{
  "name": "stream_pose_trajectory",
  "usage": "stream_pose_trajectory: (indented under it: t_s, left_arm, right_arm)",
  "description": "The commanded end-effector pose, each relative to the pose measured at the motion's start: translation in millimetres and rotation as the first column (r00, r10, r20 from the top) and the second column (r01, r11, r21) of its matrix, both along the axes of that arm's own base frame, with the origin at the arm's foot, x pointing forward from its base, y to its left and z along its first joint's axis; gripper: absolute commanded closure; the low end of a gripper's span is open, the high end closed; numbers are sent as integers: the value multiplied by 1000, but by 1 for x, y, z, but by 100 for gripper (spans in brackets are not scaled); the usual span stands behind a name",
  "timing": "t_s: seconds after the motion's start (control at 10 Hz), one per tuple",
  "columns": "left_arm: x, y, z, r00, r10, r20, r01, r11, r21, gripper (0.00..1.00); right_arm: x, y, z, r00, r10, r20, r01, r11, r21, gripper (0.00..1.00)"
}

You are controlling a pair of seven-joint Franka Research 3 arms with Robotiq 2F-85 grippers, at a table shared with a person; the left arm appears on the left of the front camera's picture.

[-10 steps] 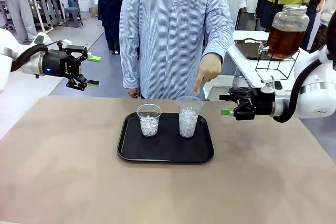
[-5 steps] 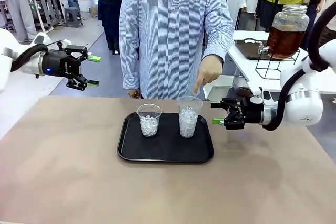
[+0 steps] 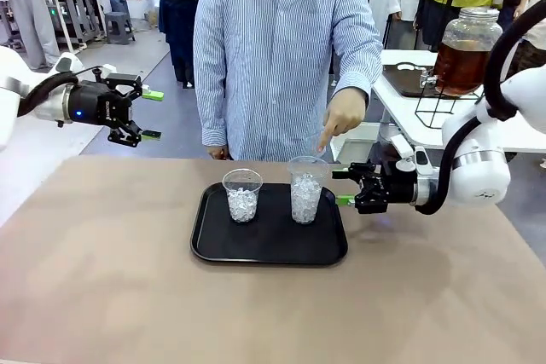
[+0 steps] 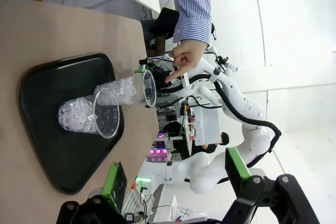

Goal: Pour the drink into the iced cup.
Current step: Pick up the iced cup indicated by the human and present it to them.

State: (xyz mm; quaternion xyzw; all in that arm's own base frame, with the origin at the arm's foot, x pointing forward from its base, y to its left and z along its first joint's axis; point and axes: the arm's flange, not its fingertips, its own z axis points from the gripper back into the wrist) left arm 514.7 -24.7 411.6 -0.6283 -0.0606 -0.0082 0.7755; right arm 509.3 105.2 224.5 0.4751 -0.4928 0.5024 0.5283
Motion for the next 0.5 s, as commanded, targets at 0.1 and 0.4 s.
stream_pose_trajectory:
  t_s: [0.1, 0.4]
  left_arm:
    - [-1, 0, 1, 1000, 5, 3, -5, 1000, 1, 0]
    - [-1, 0, 1, 1000, 5, 3, -5, 1000, 1, 0]
  right_arm:
    - [12, 13, -2, 999, 10, -30, -9, 1000, 26, 0]
    - [14, 22, -3, 998, 24, -62, -22, 999, 31, 0]
